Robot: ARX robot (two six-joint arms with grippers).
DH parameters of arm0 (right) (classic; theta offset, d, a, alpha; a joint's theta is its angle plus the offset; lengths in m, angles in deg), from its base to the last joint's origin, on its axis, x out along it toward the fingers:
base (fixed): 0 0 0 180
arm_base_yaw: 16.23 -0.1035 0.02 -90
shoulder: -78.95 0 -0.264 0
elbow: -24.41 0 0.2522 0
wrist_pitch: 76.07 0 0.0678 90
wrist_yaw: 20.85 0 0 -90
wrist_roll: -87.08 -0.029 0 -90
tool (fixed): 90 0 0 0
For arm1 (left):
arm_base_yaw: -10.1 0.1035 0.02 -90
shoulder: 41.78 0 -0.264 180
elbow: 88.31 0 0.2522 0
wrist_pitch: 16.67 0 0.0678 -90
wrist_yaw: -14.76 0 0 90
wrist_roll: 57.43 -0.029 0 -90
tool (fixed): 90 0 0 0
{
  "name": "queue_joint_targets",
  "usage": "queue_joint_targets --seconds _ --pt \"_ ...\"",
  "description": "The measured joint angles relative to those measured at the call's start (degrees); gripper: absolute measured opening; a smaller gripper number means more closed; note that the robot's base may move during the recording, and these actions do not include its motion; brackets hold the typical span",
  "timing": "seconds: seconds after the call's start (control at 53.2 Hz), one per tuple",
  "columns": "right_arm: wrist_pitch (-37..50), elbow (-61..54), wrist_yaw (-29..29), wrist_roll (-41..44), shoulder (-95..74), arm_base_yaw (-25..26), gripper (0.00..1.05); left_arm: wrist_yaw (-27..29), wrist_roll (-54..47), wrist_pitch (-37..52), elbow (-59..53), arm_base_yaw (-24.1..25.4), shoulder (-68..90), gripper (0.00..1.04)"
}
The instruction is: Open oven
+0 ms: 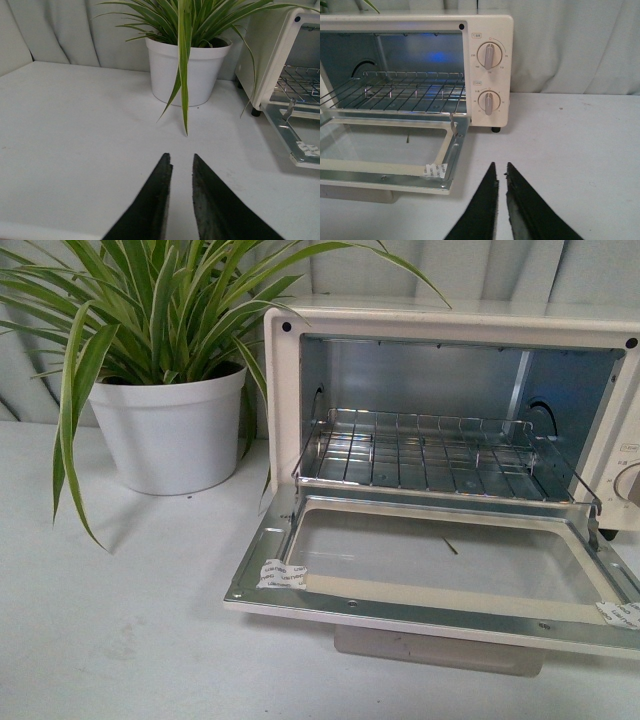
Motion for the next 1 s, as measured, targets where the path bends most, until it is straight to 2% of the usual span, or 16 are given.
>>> queue_joint_targets --seconds 0.357,0.47,0.508,0.564,0.996 --pt "0.0 0.0 0.02 0.0 0.0 0.0 0.69 0.0 0.0 0.0 0.0 0.0 0.0 0.76" --pt "0.0 0.0 0.0 0.0 -0.02 0.0 0.9 0.0 -0.02 0.0 0.0 0.0 0.0 1.0" --pt "0.0 0.0 0.0 -0.04 0.0 0.0 0.97 0.0 -0.04 0.0 0.0 0.0 0.0 0.99" --pt "0.0 0.0 0.0 -0.02 0.0 0.0 0.95 0.0 -0.04 0.0 0.0 0.0 0.0 0.98" --pt "0.0 0.0 0.0 -0.02 -0.02 0.0 0.95 0.0 -0.04 0.0 0.0 0.0 0.0 0.98"
